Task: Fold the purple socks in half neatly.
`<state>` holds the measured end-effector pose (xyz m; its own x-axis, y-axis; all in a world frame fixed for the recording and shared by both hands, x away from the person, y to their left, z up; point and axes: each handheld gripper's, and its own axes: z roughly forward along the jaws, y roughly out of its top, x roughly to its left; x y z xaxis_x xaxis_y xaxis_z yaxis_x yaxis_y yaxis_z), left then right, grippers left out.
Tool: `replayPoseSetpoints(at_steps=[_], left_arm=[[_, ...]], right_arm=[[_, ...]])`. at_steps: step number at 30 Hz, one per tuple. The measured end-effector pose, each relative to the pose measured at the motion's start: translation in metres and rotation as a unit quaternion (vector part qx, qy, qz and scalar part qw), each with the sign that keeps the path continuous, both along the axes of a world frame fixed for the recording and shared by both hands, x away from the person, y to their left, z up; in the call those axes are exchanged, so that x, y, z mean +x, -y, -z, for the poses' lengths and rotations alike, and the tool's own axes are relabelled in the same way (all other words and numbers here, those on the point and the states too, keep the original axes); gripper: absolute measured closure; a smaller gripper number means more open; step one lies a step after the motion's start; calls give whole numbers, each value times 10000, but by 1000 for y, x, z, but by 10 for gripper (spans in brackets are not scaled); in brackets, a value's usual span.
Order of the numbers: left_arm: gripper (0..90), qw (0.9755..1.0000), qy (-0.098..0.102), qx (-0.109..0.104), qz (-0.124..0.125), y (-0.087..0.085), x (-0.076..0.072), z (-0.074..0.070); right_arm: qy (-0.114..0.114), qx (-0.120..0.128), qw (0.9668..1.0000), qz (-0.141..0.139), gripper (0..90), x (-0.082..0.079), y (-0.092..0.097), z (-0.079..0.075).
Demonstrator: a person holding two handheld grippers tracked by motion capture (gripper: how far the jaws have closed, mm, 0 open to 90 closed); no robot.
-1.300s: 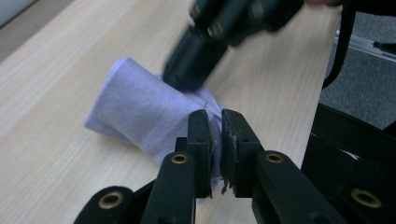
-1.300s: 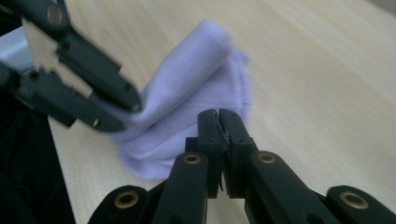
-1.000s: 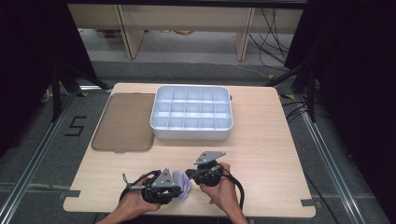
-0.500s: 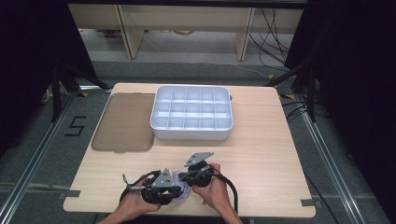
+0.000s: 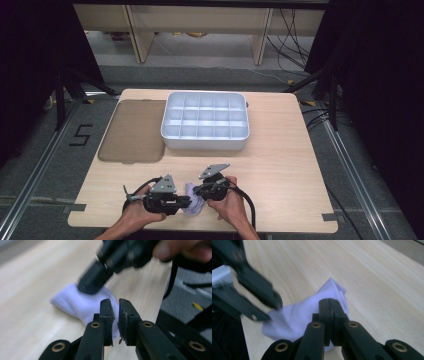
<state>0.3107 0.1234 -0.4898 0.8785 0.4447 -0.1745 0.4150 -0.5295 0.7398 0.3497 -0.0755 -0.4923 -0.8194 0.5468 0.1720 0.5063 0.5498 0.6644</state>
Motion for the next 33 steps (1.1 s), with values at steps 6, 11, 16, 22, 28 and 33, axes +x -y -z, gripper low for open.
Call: replayPoseSetpoints(at_steps=[6,11,16,22,28,33], left_arm=[[827,9992,203,346,67,7,-5,11],[831,9990,257,367,67,5,-4,11],[822,9987,281,410,-118,0,-2,11],[812,9984,320,451,-118,-3,1,11],[812,9980,367,511,-77,-3,2,11],[811,9982,356,480,-75,-3,1,11]], right_arm=[[18,-81,10000,-2,899,-2,1,0],[13,-56,10000,24,898,-4,2,0],[-20,-104,9999,31,897,-7,4,-2],[52,-163,9998,-79,822,-11,6,-7],[193,-24,9995,244,601,-2,13,-21],[-91,-135,9996,216,515,6,6,-15]])
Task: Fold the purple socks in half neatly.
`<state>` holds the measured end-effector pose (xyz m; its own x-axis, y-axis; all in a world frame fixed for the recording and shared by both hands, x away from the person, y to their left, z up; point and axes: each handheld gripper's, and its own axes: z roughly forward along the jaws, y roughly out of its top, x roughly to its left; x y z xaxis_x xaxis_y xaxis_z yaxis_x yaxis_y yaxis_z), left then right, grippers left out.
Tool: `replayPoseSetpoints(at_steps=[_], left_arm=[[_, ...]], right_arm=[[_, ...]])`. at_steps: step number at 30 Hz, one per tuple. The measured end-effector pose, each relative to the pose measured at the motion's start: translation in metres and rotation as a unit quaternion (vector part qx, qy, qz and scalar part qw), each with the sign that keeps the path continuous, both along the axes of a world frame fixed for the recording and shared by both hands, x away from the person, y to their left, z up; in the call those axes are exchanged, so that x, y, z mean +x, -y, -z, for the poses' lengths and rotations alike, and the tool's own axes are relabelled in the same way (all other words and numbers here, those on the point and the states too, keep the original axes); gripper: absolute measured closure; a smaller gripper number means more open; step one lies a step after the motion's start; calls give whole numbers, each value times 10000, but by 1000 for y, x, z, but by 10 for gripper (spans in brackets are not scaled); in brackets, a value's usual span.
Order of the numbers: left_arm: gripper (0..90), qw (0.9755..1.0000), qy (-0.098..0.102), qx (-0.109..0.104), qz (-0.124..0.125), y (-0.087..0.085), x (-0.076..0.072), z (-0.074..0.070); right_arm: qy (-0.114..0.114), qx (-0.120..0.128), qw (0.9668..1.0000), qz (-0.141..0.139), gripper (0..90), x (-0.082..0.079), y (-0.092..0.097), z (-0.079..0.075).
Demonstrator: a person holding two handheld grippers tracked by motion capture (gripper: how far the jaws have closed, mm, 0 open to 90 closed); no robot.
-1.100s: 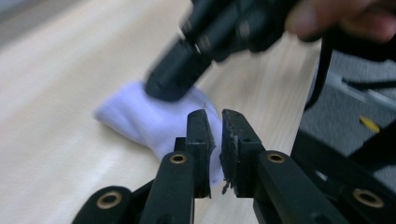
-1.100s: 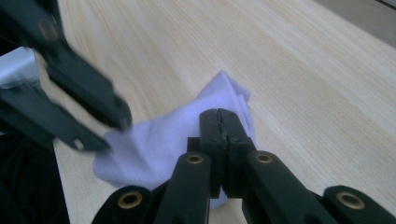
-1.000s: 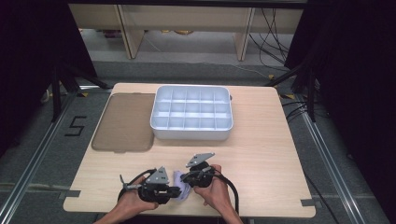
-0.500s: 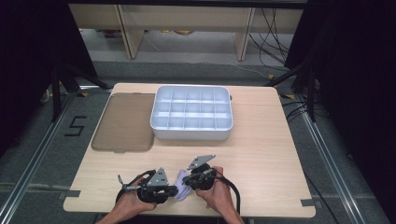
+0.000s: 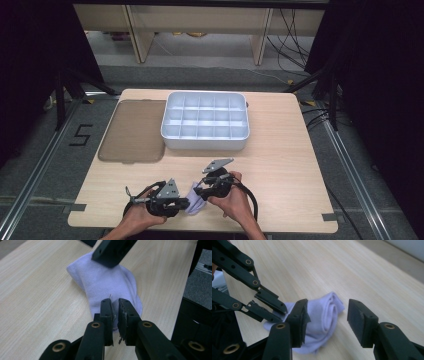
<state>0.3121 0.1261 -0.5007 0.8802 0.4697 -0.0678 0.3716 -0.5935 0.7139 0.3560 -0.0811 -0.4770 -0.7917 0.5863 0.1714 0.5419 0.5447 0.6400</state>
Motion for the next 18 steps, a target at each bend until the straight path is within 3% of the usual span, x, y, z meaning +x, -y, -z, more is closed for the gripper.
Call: replayPoseSetpoints(at_steps=[1,2,3,5,7,10,11,12,14,16,18], left_arm=[[810,10000,17,62,18,-1,1,0],[809,10000,3,20,0,0,0,0],[808,9999,24,80,55,-1,0,-1],[807,10000,11,25,30,0,0,0],[801,10000,1,-3,-6,0,0,0],[797,9999,15,99,15,-1,0,-1],[794,10000,33,39,3,-1,0,-1],[789,9999,57,114,93,-2,1,-1],[780,10000,-18,58,-32,-2,0,-1],[770,9999,4,76,70,-4,2,-2],[756,9999,-97,-41,-56,-4,1,-1]], right_arm=[[-19,-55,10000,-26,512,1,-2,2],[-178,-117,9997,82,499,0,-6,3],[-77,-217,9997,-107,480,4,-6,6],[-203,-363,9991,-76,464,6,-7,11],[-340,-377,9986,-123,453,9,-7,14],[-325,-443,9984,-104,449,9,-8,14],[-365,-452,9983,-109,449,9,-8,15],[-388,-408,9983,-117,450,10,-8,17],[-652,-221,9976,-53,461,12,-4,21],[-583,-101,9981,-154,476,13,-1,22],[-589,-51,9980,-225,519,13,-2,23]])
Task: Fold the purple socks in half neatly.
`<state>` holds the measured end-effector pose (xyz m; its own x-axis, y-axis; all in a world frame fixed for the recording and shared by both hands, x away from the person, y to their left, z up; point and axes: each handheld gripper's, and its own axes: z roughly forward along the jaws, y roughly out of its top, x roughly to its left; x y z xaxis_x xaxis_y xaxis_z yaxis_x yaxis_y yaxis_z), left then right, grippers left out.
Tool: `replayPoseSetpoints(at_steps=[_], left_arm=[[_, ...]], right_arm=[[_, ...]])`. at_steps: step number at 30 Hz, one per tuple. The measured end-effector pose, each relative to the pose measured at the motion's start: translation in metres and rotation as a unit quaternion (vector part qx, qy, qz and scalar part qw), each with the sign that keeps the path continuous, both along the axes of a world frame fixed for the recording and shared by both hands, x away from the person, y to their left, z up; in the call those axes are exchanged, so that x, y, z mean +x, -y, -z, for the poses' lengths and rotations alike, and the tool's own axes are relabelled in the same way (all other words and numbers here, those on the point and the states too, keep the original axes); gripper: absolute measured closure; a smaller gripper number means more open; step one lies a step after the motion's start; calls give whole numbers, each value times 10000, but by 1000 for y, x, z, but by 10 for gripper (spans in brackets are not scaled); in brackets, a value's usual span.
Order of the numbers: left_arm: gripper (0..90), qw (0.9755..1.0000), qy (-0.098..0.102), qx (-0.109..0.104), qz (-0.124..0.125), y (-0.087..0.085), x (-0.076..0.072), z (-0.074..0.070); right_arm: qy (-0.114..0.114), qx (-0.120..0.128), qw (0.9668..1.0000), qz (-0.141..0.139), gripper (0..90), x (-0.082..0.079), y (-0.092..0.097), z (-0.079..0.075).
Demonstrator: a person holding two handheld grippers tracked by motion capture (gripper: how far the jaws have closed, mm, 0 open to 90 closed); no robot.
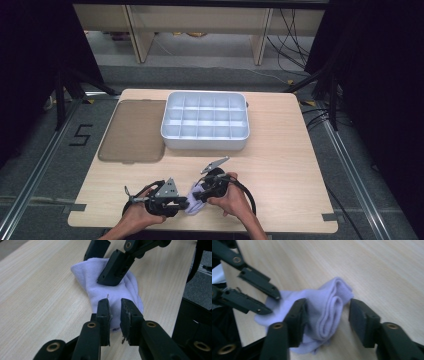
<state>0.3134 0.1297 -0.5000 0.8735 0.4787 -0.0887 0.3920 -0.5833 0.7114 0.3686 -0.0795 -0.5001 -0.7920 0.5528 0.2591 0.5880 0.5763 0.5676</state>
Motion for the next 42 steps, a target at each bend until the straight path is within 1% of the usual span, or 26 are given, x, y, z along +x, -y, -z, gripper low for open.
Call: replayPoseSetpoints(at_steps=[1,3,4,5,6,7,11,13,14,17,20,22,24,25,27,29,30,32,33,34,37,38,39,40,41,42], left_arm=[[740,10000,62,-17,59,-1,1,-1],[704,10000,-17,-7,0,-4,0,-3],[689,9999,-13,-102,83,-5,0,-4],[668,9999,-83,-109,15,-7,-1,-5],[639,9999,-94,-105,64,-9,-1,-6],[608,9997,-128,-182,55,-12,-1,-7],[475,9986,-348,-376,-155,-22,-2,-7],[428,9980,-391,-416,-269,-27,-3,-6],[412,9982,-375,-351,-299,-31,-3,-5],[385,9979,-325,-395,-395,-42,-8,-5],[359,9977,-270,-276,-555,-53,-11,-3],[356,9967,-305,-293,-700,-57,-14,0],[362,9965,-174,-260,-780,-60,-16,3],[358,9974,-97,-61,-705,-62,-15,3],[344,9971,-73,71,-752,-62,-13,5],[333,9966,-89,-34,-815,-61,-11,6],[331,9959,-112,10,-895,-62,-11,6],[327,9959,-69,-47,-906,-64,-10,4],[327,9956,-65,-100,-934,-64,-10,4],[327,9954,-33,-14,-959,-66,-10,3],[313,9953,-9,-32,-969,-66,-9,3],[311,9940,-94,-193,-1073,-65,-10,4],[310,9939,-106,-163,-1084,-65,-10,2],[308,9935,-184,-328,-1078,-64,-11,2],[306,9943,-55,-206,-1049,-66,-10,1],[300,9944,-16,-199,-1036,-67,-10,0]], right_arm=[[-36,-5,10000,0,541,0,0,0],[-170,117,9998,-20,590,0,2,1],[-212,157,9997,-9,603,0,2,2],[-190,218,9996,-76,617,1,3,3],[-245,232,9994,-63,637,1,4,2],[-276,237,9993,-46,645,0,4,2],[-290,292,9991,-86,682,0,3,2],[-235,269,9993,-78,694,-1,4,2],[-195,280,9994,-86,700,-2,3,2],[-105,249,9996,-94,714,-4,3,1],[-49,193,9998,-60,726,-6,1,-1],[41,158,9998,-147,731,-7,0,-2],[150,61,9998,-122,738,-9,0,-4],[203,16,9997,-131,740,-10,0,-6],[304,-48,9994,-124,741,-13,-1,-8],[373,-23,9992,-163,743,-16,1,-14],[328,-47,9994,-57,743,-18,1,-17],[499,-48,9987,-90,744,-19,2,-20],[541,24,9983,-195,744,-18,3,-21],[533,54,9985,-70,744,-20,2,-21],[580,-32,9982,-112,744,-20,3,-23],[588,-43,9982,-118,744,-20,3,-24],[611,-49,9980,-124,744,-20,3,-24],[639,-44,9978,-144,744,-21,3,-26],[640,-81,9979,-56,744,-22,3,-27],[723,-51,9973,-70,744,-23,3,-29]])
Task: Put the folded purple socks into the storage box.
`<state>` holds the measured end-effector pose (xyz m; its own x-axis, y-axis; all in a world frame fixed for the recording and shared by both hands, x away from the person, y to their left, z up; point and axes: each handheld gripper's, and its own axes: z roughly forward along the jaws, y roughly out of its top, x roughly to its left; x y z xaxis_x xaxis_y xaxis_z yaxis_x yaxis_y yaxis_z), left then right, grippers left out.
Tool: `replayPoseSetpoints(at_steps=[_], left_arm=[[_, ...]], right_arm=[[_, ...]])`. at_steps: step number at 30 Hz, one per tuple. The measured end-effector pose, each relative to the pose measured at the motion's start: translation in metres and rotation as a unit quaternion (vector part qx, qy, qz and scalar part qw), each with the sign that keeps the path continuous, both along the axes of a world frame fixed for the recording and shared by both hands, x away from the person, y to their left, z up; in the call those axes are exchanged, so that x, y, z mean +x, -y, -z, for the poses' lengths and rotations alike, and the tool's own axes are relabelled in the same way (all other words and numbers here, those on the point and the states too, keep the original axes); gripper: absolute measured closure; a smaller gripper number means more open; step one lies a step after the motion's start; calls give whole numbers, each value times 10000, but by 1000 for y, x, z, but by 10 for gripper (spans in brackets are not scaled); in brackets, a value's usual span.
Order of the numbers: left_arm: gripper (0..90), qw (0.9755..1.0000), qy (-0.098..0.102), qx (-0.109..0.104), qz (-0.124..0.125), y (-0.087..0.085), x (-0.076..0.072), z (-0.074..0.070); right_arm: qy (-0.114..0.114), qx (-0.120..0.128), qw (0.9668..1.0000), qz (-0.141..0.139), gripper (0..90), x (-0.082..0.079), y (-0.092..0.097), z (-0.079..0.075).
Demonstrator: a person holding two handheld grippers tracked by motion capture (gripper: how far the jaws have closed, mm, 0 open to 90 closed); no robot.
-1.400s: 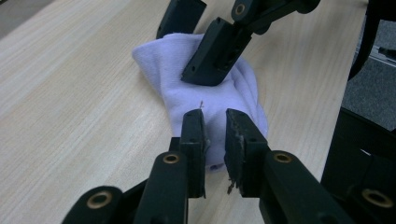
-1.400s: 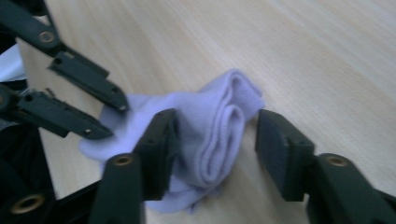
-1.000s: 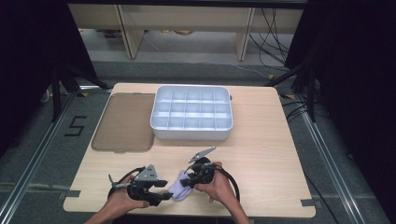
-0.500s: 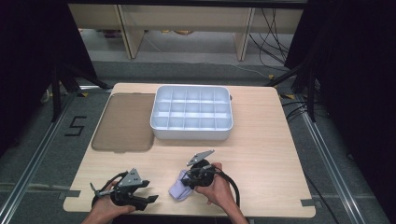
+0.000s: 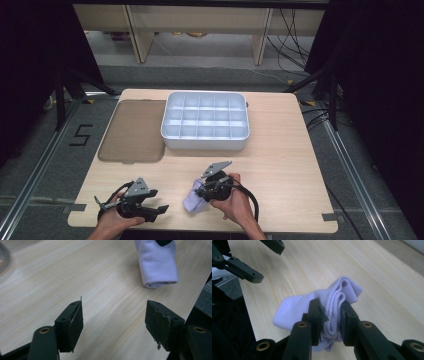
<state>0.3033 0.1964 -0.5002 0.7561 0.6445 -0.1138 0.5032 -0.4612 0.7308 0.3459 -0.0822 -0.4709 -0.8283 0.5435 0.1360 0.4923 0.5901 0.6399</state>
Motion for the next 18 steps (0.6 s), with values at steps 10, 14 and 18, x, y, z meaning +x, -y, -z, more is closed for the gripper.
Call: replayPoseSetpoints(at_steps=[10,14,18], left_arm=[[231,10000,-3,17,-86,0,-1,1],[172,9999,71,135,-12,-1,0,0],[169,9999,65,144,27,0,-2,0]], right_arm=[[249,-121,9996,-39,744,-1,4,-17],[348,-123,9993,-30,744,0,6,-19],[466,-200,9987,14,743,1,11,-27]])
